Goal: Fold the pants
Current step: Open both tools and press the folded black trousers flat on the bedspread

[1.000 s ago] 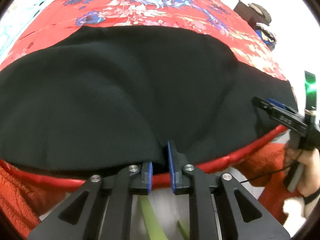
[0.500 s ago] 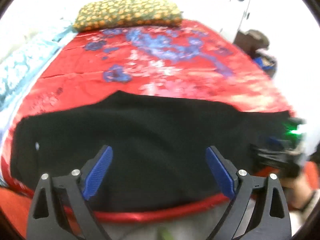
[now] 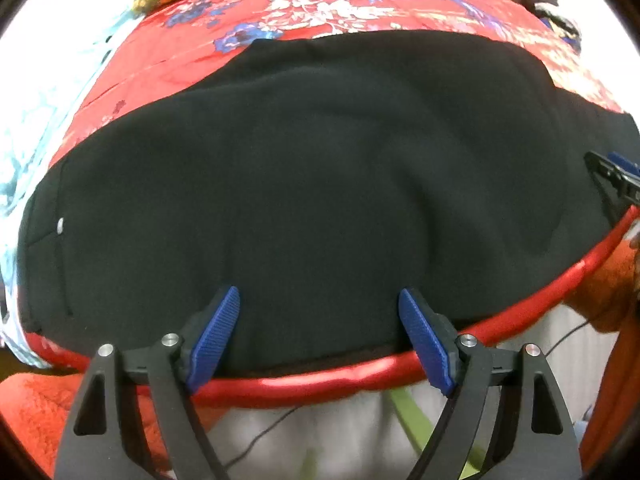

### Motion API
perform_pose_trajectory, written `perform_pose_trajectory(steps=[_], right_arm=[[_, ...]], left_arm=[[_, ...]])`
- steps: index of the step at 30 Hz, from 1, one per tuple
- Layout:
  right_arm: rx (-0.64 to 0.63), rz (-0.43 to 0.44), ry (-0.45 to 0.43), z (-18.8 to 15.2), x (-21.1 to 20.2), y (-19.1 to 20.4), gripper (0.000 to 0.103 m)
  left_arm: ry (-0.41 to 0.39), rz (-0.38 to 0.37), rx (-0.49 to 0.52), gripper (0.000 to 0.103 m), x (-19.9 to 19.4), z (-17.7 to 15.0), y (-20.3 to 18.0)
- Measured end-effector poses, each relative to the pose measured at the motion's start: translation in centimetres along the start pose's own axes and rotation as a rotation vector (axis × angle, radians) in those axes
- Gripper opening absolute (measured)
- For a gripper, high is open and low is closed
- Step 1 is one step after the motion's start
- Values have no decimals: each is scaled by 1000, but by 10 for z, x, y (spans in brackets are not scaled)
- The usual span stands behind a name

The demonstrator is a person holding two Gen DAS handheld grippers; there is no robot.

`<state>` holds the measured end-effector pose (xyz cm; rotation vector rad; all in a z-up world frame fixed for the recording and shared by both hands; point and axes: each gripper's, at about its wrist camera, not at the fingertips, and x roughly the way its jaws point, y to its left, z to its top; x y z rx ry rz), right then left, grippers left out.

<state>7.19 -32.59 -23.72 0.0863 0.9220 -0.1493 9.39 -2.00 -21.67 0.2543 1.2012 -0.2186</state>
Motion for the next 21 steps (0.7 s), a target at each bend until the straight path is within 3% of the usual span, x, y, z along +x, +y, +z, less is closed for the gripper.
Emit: perform_pose_trajectory(steps=[3,6,8,10,17,21], right_arm=[[0,-1,-3,0,-1,-1,103],[-2,2,-6,-1,-1,-2,103],[-2,1,-9,-1,-1,-2,103],[-3,0,-11,-1,-1,-1,103],[-8,-3,-25,-3,-2,0,103],[-9,-5,-30,-4,-2,0,103]], left_arm=[[-24,-48,-32,81,-17,-4,-3],[-144,-91,-41,84,-44,-1,-6],[-247,-70,-52,96,-57,8,-4],[-302,-49,-64,96,-57,17,4],[-269,31,-178,96,-18,37,46],[-223,56,-173,96,-1,30,48]])
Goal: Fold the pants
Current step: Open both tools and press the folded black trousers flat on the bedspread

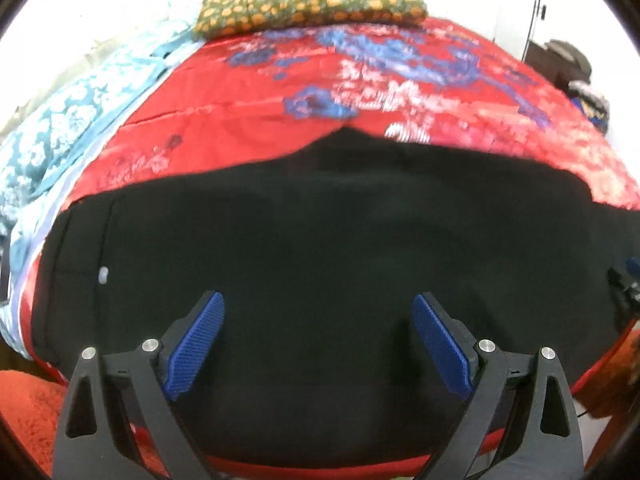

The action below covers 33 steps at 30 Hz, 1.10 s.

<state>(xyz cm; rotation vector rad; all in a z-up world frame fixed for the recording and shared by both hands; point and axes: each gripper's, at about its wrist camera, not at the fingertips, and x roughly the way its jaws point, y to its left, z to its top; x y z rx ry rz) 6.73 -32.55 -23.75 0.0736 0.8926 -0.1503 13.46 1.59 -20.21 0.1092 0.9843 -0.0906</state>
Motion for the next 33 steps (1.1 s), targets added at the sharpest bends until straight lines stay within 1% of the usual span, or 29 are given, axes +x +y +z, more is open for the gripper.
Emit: perform_pose_trajectory(steps=[2,6,9,12,21,33], right_arm=[[0,-1,0,0,0,0,103],[0,-6,-1,0,0,0,103],[0,-7,-2,0,0,0,103],[0,-7,-2,0,0,0,103],[-2,-7,-5,0,-1,0,103],[-2,-8,-11,0,-2,0,103]], left_arm=[[37,10,14,96,11,-5,-3],[43,14,22,96,11,-8,-4],[55,6,8,97,12,-7,-3],[66,14,6,98,15,-7,-4],[70,33,7,102,18,-9,-5],[67,48,19,102,20,-10,-6]])
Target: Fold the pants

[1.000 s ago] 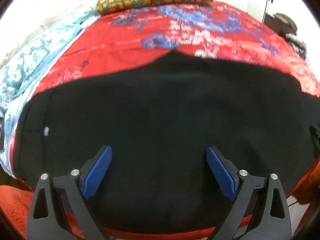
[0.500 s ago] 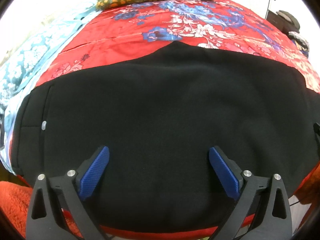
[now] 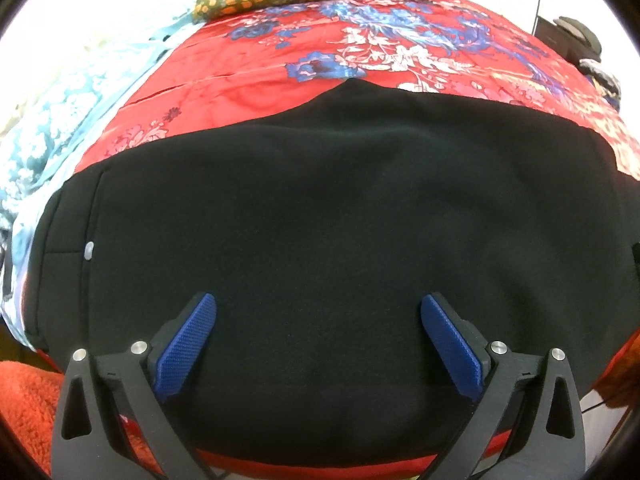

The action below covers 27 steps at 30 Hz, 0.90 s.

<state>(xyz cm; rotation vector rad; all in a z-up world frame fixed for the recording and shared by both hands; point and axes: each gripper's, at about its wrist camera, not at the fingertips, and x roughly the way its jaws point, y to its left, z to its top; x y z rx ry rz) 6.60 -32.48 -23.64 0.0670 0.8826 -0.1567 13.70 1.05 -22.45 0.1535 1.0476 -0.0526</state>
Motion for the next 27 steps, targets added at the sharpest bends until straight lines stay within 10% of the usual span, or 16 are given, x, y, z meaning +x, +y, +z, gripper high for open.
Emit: perform_pose_trajectory(steps=[27], right_arm=[[-96,61,-14,6,-30,23,103]], left_arm=[[-10,9,-3,102,0,-1,0]])
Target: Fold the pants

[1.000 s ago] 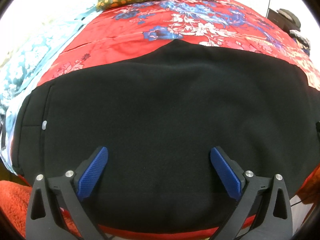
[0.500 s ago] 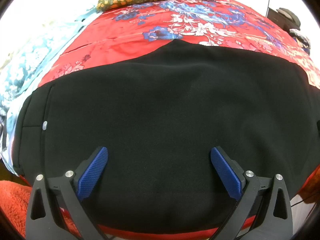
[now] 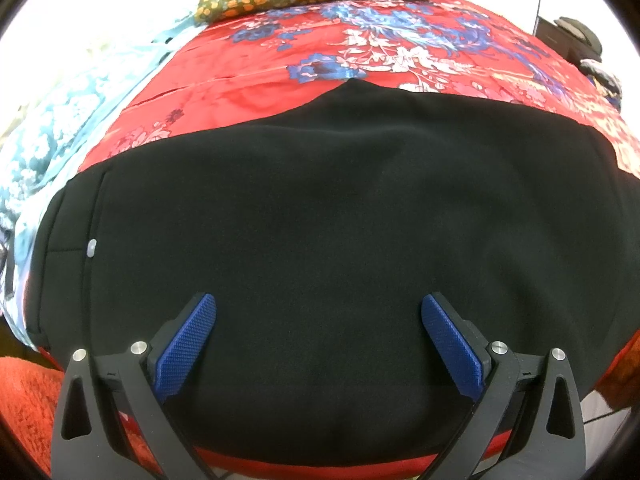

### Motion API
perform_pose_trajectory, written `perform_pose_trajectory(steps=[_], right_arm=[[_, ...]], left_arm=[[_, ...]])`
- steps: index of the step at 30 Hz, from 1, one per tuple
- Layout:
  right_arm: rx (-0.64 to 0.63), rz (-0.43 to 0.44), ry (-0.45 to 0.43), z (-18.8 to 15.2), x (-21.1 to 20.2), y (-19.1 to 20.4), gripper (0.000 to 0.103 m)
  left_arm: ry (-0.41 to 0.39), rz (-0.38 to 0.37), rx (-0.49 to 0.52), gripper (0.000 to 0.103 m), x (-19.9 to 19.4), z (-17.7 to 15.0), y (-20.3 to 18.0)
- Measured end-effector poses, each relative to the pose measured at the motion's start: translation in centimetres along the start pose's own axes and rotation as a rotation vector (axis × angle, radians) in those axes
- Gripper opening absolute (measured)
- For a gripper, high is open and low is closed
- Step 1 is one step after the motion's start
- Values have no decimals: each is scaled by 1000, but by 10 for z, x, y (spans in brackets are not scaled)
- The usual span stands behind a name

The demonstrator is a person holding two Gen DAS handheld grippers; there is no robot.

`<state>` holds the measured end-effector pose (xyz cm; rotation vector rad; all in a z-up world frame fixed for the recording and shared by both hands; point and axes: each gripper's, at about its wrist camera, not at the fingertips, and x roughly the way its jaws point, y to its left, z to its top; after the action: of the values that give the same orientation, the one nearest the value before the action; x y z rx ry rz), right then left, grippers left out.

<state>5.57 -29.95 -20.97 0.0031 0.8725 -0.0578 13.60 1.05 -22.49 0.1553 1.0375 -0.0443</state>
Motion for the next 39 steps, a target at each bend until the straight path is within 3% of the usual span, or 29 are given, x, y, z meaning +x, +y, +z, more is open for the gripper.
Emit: perform_pose_trajectory(steps=[4,6,9,12,14,16,18,20,23,26,30,34,36,38,39], right_arm=[[-59,2,117,-13,22,12,103],[-67,7,117,-15,21,12,103],[-54,11,133,-19,22,10,103],[-17,5,137,-22,22,8,103],[-29,1,170,-16,20,6,103],[-19,-8,133,-7,8,-7,103],[48,17,84,0,-3,-33,103],[148,24,114,7,1,-75,103],[230,-31,145,15,10,-143,103],[310,-136,171,18,11,-221,103],[463,-159,72,20,-23,-315,102],[599,51,37,10,-28,-379,102],[625,133,46,5,-19,-392,96],[605,186,64,3,-11,-392,81],[577,214,71,3,-5,-389,78]], left_arm=[[26,-3,-18,101,-4,3,2],[31,-6,-41,101,-14,5,1],[-46,-80,-87,101,-41,15,-11],[-59,-165,30,101,-49,30,-59],[-44,-176,147,101,-44,32,-92],[-15,-159,280,101,-30,24,-123],[-1,-116,336,101,-19,11,-134],[-31,-143,281,103,-22,8,-124],[30,-206,201,103,-14,8,-107],[29,-191,232,103,-16,8,-107],[18,-184,230,103,-18,-1,-110],[12,-173,228,103,-18,-1,-111],[20,-174,227,103,-18,0,-111],[26,-176,227,103,-17,1,-110],[26,-176,228,103,-17,1,-110]])
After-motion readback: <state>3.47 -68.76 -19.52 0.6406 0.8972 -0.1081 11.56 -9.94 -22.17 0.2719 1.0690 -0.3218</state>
